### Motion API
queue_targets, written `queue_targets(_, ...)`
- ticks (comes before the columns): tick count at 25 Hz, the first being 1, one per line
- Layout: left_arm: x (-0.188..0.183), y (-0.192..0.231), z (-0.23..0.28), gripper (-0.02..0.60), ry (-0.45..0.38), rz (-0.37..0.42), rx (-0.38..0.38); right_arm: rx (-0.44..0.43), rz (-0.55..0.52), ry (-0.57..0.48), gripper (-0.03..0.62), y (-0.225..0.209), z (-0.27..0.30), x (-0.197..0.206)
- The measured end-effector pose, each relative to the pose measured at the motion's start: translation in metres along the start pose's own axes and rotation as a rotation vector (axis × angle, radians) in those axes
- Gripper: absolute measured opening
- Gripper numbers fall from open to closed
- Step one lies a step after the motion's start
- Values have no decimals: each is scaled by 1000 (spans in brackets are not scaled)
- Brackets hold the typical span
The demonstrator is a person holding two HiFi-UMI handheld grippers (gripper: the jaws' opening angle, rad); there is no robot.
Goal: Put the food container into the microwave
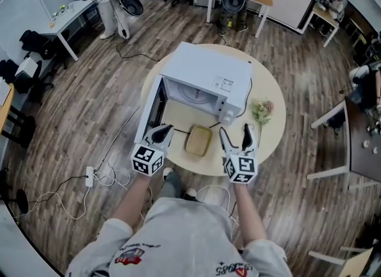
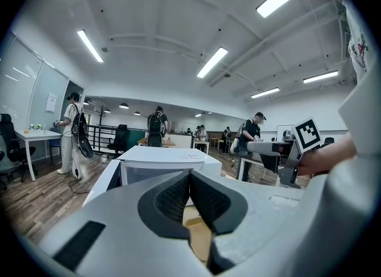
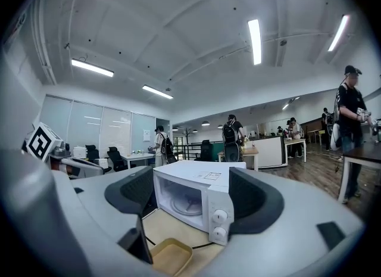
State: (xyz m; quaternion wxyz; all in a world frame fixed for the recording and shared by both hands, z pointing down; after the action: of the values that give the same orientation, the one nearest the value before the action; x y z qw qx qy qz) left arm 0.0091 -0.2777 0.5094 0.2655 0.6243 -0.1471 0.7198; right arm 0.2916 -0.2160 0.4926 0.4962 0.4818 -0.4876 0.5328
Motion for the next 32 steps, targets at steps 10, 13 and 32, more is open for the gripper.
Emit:
queue_targets(10, 9, 19, 5, 5, 12, -19, -11, -36, -23, 26, 383, 14, 14, 6)
queue_targets(13, 20, 24, 4, 5, 33, -30, -20, -72, -44, 58, 377, 20, 20, 12)
queue_targets(32, 50, 63, -15, 5, 83, -40, -111, -426, -372, 474, 370, 105, 40, 153)
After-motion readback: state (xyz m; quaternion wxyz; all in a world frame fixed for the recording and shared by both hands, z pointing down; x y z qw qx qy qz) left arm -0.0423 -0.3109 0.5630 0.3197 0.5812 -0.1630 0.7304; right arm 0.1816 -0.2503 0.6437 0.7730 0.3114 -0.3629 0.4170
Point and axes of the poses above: the fingertips, and each gripper's own axes: z forward along the fingers, y to its left, x out of its underside, the point moved 7 cm from there along -z, backward along the fingers, and after that the axes turned 7 degrees about x, right-handed, at the moved point
